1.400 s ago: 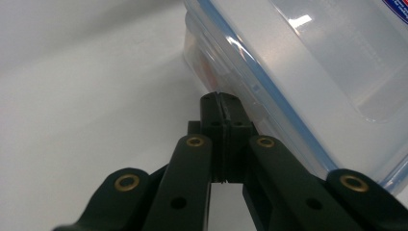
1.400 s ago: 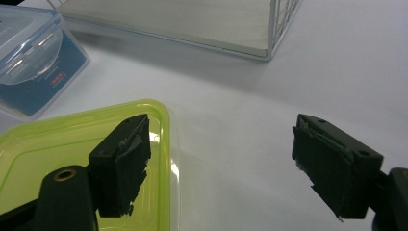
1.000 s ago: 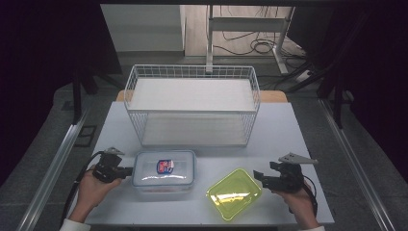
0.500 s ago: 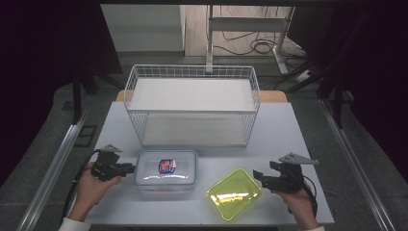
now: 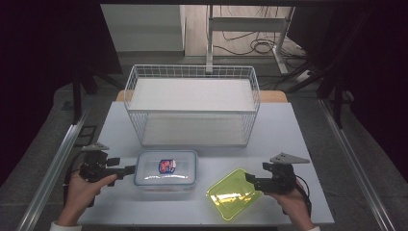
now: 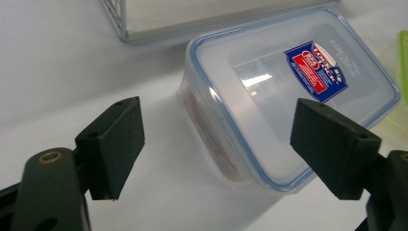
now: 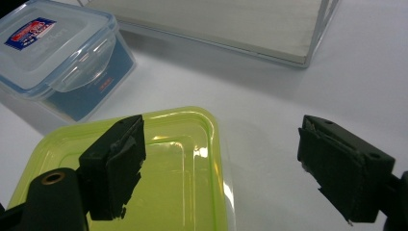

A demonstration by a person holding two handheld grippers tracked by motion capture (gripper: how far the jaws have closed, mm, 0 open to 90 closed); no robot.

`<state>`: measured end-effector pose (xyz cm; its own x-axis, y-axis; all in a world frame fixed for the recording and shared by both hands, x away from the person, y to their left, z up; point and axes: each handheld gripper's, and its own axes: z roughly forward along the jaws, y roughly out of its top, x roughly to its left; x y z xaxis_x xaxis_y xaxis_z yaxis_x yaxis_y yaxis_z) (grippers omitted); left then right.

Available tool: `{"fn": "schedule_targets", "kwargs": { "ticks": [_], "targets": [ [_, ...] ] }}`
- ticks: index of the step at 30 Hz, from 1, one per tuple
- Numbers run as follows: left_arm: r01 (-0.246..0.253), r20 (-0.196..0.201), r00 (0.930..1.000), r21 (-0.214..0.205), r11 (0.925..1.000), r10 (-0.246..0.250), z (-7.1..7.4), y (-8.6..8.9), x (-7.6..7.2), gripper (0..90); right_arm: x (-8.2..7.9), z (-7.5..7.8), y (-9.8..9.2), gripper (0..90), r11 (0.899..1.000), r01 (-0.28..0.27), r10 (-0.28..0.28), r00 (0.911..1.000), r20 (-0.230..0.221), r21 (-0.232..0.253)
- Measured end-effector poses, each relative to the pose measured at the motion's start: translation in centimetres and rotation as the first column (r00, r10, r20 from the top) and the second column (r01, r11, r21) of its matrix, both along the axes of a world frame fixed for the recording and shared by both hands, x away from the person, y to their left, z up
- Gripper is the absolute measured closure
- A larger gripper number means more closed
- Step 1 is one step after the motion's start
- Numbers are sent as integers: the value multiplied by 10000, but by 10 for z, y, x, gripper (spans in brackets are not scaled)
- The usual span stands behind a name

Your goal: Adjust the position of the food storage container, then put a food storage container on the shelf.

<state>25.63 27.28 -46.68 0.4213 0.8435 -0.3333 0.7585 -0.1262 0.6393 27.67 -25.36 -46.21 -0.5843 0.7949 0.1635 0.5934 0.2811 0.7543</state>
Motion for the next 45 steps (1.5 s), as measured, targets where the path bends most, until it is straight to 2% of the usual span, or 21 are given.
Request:
{"fn": "schedule_targets", "kwargs": {
  "ticks": [9,13,17,23,26,27,29,34,37,38,39,42,43,44,45],
  "targets": [
    [-52,93,9999,-21,10000,52,0,-1,0,176,-1,4,2,171,10000,-29,29,10000,24,71],
    [-295,-25,9996,-292,9991,295,-2,-2,2,125,-1,3,4,172,9999,-80,81,9999,-77,140],
    [11,-570,9984,-882,9961,-61,-8,-5,9,88,-1,3,9,172,9997,-153,156,9998,-128,215],
    [279,-1100,9929,-1493,9884,-447,-19,-8,22,87,-3,9,18,175,9985,-359,358,9994,34,410],
    [301,-1323,9899,-1552,9874,-509,-24,-9,25,87,-4,13,26,175,9976,-528,524,9986,116,442],
    [295,-1461,9877,-1804,9831,-565,-27,-9,25,87,-4,14,28,175,9975,-577,572,9983,130,412],
    [366,-1735,9819,-2206,9747,-762,-31,-8,27,87,-5,17,33,175,9963,-732,722,9971,222,442],
    [358,-1956,9774,-2217,9745,-804,-38,-11,30,97,-3,20,45,175,9931,-957,949,9954,151,674],
    [594,-2137,9711,-2140,9750,-1060,-42,-17,30,115,1,22,57,174,9885,-1091,1101,9939,-43,1047],
    [652,-2184,9694,-2127,9749,-1125,-43,-19,30,132,4,22,66,174,9861,-1194,1221,9924,-168,1160],
    [695,-2229,9677,-2131,9746,-1177,-44,-20,31,132,4,22,66,174,9861,-1194,1221,9924,-168,1160],
    [752,-2252,9650,-2541,9643,-1346,-46,-19,30,173,8,23,83,174,9820,-1428,1479,9884,-336,1234],
    [751,-2250,9649,-2586,9631,-1357,-47,-18,30,180,10,22,91,174,9807,-1526,1590,9863,-446,1220],
    [737,-2250,9649,-2643,9616,-1357,-47,-17,30,186,12,21,97,173,9794,-1595,1676,9841,-580,1241],
    [720,-2252,9649,-2668,9610,-1349,-47,-17,30,200,17,18,108,171,9778,-1652,1776,9799,-911,1290]
  ]
}}
